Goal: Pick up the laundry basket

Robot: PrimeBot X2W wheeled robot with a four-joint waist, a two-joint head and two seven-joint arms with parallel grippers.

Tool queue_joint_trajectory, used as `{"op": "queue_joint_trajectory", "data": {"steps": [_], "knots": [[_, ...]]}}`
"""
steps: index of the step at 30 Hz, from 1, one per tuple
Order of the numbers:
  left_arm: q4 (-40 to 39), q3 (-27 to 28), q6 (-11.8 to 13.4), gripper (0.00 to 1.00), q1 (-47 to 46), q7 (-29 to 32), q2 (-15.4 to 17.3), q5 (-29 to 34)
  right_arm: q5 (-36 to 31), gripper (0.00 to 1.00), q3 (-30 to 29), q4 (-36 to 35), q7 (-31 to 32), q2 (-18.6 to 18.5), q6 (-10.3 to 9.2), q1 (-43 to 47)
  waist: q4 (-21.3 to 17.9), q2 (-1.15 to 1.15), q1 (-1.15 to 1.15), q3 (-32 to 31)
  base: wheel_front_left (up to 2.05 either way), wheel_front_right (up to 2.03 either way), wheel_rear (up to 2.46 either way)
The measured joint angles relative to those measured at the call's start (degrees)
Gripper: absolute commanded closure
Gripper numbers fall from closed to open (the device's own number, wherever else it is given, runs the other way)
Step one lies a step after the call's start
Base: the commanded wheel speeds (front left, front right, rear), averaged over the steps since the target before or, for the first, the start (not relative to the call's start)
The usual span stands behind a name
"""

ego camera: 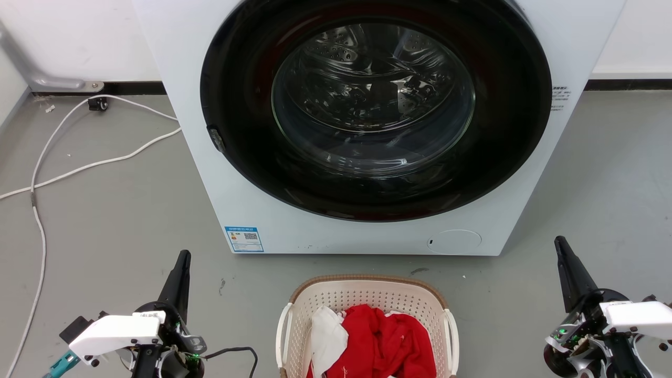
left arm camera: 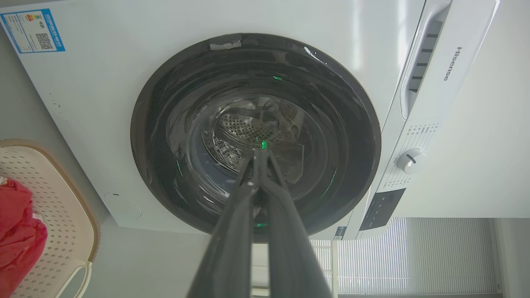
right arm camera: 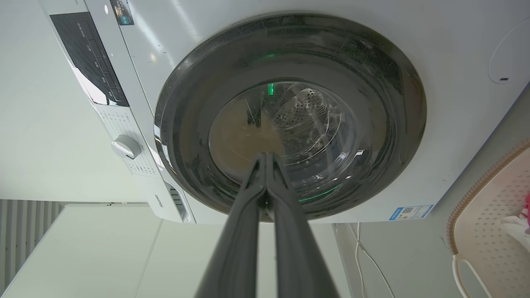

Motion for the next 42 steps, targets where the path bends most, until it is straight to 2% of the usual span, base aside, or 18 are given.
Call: {"op": "queue_joint_trajectory", "data": {"steps": [8,9,10,11,12,13,27,37,42], "knots": [[0.0,0.0,0.0,1.00,0.0,0.0,0.0,0.0,0.0,1.00,0.0,0.0,0.0,0.0,0.00,0.0,0.0,0.00,0.00,0.0,0.00,0.00,0.00],[0.1,0.0,0.0,0.00,0.0,0.0,0.0,0.0,0.0,0.00,0.0,0.1,0.0,0.0,0.00,0.0,0.0,0.00,0.00,0.0,0.00,0.00,0.00],[0.5,0.0,0.0,0.00,0.2,-0.1,-0.1,0.0,0.0,0.00,0.0,0.4,0.0,0.0,0.00,0.3,0.0,0.00,0.00,0.0,0.00,0.00,0.00],[0.9,-0.1,0.0,1.00,0.7,-0.1,-0.2,0.0,0.0,1.00,0.1,0.9,0.0,0.1,0.00,0.7,0.0,0.00,0.00,0.0,0.00,0.00,0.00],[1.5,-0.2,0.0,1.00,1.2,-0.1,-0.3,0.0,0.0,1.00,0.1,1.5,0.0,0.1,-0.01,1.3,0.0,0.00,0.00,0.0,0.00,0.00,0.00],[2.1,-0.2,0.0,0.00,1.7,-0.1,-0.3,0.0,0.0,0.00,0.1,2.0,0.0,0.2,0.00,1.8,0.0,0.00,0.00,0.0,0.00,0.00,0.00],[0.8,-0.3,0.0,0.00,3.1,-3.7,-0.4,3.7,-1.9,0.00,0.2,0.7,-3.7,0.3,-0.09,3.3,0.0,0.00,0.00,0.0,0.00,0.00,0.00],[0.0,1.5,0.0,0.00,3.2,-6.2,-0.4,9.6,-9.7,0.00,-1.2,0.4,-6.2,0.3,-0.09,3.3,0.0,0.00,0.00,0.0,0.00,0.00,0.00],[-1.4,2.7,0.5,0.00,3.2,-7.3,-0.4,14.1,-15.8,0.00,-2.2,-1.1,-7.3,0.3,-0.09,3.2,0.0,0.00,0.00,0.1,0.00,0.00,0.00]]}}
